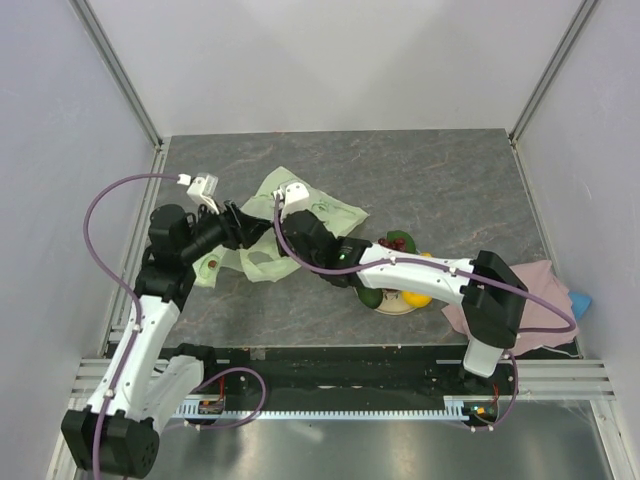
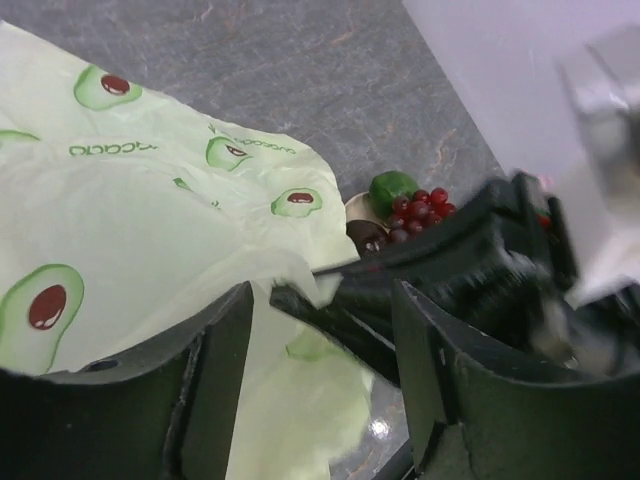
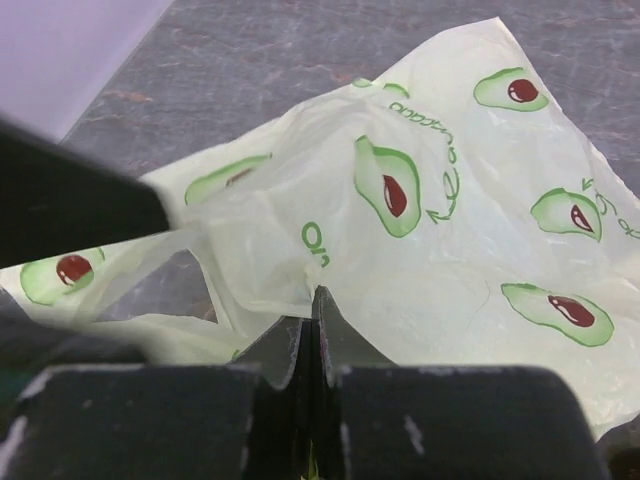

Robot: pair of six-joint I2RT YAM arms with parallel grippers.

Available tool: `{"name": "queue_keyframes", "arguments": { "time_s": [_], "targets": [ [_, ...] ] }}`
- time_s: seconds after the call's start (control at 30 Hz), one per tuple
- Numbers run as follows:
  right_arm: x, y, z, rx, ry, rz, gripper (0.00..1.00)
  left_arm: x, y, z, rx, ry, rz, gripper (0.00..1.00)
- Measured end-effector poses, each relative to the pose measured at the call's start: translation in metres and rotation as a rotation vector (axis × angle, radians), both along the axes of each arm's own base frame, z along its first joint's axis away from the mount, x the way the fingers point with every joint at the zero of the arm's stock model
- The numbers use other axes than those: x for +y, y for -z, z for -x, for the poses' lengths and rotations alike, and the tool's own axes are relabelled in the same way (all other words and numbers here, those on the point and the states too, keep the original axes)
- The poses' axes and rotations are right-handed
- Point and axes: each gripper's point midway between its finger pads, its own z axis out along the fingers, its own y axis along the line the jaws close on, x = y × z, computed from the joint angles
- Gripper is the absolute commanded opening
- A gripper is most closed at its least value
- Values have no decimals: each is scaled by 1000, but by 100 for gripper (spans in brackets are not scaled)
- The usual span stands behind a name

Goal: Place the fruits into the plastic bag

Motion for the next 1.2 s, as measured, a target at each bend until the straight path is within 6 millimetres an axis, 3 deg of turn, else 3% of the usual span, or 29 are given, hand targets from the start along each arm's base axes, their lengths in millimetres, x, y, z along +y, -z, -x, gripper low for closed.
{"name": "queue_keyframes", "arguments": {
  "time_s": [0.27,0.37,0.47,0.67,0.93,1.07,1.2],
  "targets": [
    [-32,-14,-57,30,77,-16,0,9,-49,27,-253,-30,4,80],
    [-43,-28,-78,34,79,-54,0,14,-53,25,-282,-66,-13,80],
    [-49,-38,-89,43,43,-84,0,21,-42,17,-252,-109,-44,81],
    [-67,-57,-95,64,-68,-121,0,36,-23,7,-200,-174,-150,82],
    [-99,-100,-90,36,-169,-177,0,64,-39,5,-257,-285,-289,84],
    [-110,-112,-88,25,-200,-192,0,67,-35,7,-251,-292,-313,85],
    [-116,-111,-88,35,-214,-196,0,52,-30,13,-243,-196,-292,85]
  ]
}}
